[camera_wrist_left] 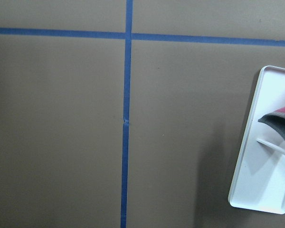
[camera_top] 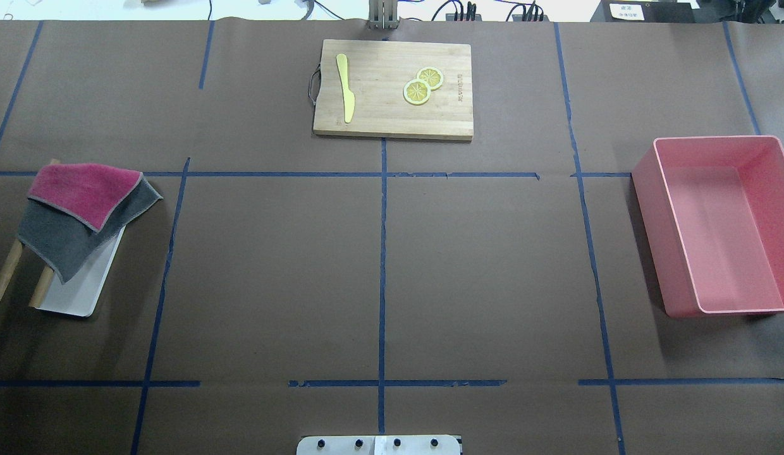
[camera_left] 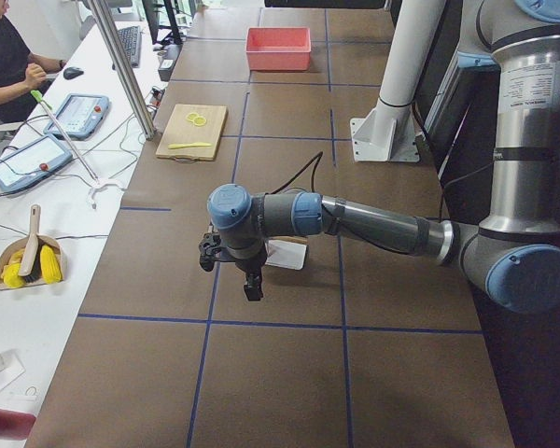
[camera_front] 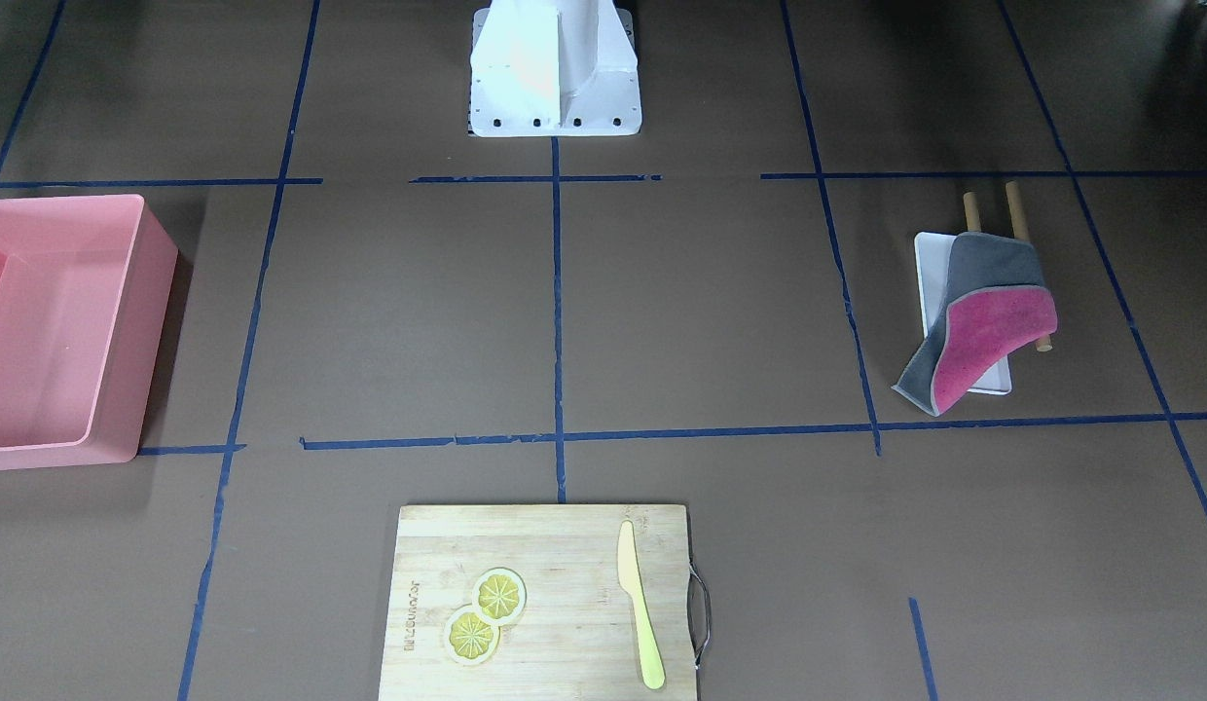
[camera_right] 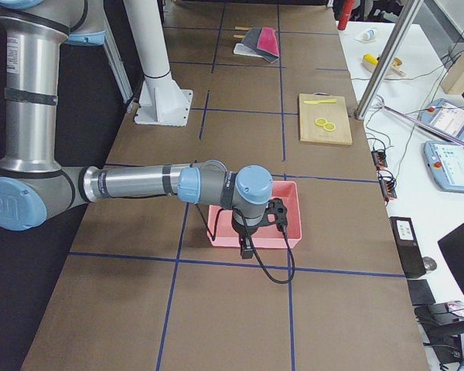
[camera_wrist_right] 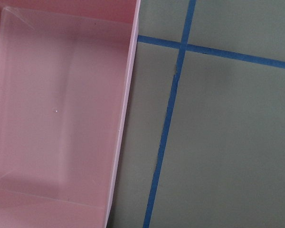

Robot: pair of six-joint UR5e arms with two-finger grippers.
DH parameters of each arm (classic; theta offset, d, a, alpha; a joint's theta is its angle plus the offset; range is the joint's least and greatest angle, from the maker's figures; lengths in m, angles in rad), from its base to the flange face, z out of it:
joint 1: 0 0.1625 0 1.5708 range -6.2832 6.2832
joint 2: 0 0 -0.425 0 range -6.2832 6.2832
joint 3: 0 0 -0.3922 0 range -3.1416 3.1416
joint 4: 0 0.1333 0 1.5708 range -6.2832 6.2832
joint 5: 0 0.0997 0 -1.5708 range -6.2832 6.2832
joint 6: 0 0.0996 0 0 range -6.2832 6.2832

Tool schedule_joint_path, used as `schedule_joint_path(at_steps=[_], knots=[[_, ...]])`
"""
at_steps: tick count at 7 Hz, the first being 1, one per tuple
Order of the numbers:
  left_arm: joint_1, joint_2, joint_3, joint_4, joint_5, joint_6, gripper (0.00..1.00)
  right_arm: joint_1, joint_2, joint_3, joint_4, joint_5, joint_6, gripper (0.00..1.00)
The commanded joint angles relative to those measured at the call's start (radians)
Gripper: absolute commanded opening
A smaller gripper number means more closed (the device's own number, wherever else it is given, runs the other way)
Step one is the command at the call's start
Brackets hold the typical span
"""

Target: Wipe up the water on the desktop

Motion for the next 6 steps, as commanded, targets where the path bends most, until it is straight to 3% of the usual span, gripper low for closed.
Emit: schedule_joint_path(at_steps=[1,4,6], knots=[[0.0,0.012,-0.015,-0.002,-0.003,0.02,1.0,0.0,-0.001,0.0,0.0,0.0,0.0,1.0],[0.0,0.008,-0.031,0.001,-0.029,0.0,1.0,0.0,-0.001,0.003,0.0,0.014,-0.005,1.0],[0.003,0.011,0.013,-0.014,-0.073,0.008,1.0,0.0,-0.001,0.003,0.0,0.038,-0.005,1.0]])
